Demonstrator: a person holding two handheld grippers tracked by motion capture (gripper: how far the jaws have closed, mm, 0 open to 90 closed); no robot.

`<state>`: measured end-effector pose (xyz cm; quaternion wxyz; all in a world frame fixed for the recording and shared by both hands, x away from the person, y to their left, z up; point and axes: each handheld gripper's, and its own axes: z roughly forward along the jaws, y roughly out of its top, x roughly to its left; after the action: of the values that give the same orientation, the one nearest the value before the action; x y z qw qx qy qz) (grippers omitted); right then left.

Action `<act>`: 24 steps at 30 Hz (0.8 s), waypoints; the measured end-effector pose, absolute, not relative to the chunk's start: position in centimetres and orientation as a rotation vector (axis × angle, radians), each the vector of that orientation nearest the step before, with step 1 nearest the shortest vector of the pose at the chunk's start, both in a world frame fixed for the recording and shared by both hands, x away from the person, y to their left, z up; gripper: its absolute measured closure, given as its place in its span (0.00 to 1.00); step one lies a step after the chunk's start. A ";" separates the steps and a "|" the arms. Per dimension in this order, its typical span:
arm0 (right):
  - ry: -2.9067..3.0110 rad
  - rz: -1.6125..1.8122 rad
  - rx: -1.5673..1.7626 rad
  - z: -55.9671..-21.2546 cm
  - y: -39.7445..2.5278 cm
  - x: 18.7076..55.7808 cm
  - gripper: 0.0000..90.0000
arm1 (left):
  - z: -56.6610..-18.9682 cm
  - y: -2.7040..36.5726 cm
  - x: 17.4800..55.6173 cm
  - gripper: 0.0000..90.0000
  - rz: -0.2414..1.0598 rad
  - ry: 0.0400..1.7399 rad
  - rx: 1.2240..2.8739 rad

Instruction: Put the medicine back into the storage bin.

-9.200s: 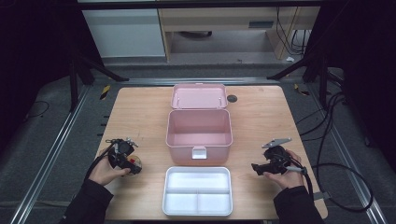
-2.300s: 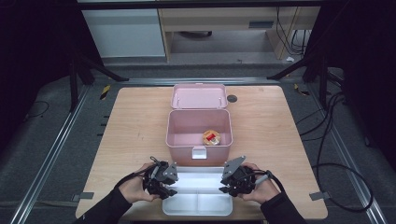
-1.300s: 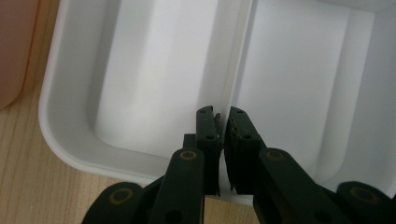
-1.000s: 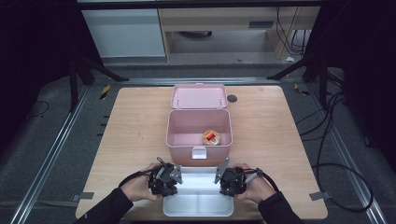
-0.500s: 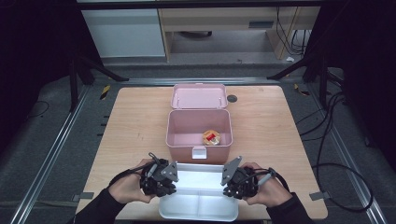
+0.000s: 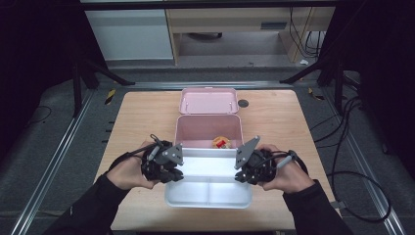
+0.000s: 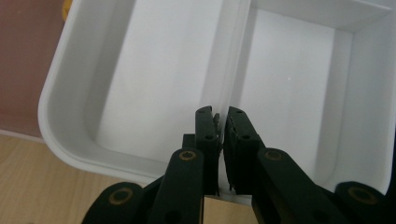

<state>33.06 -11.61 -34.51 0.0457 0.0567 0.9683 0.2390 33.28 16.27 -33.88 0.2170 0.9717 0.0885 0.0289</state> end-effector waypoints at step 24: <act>2.891 0.831 0.223 -32.5 -12.8 45.0 0.97 | -31.4 15.7 46.4 0.94 0.094 0.200 2.710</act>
<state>44.97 -12.82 -32.51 0.0623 0.0737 0.9566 0.2750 46.43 15.69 -31.40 0.2098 0.9745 0.0721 0.0339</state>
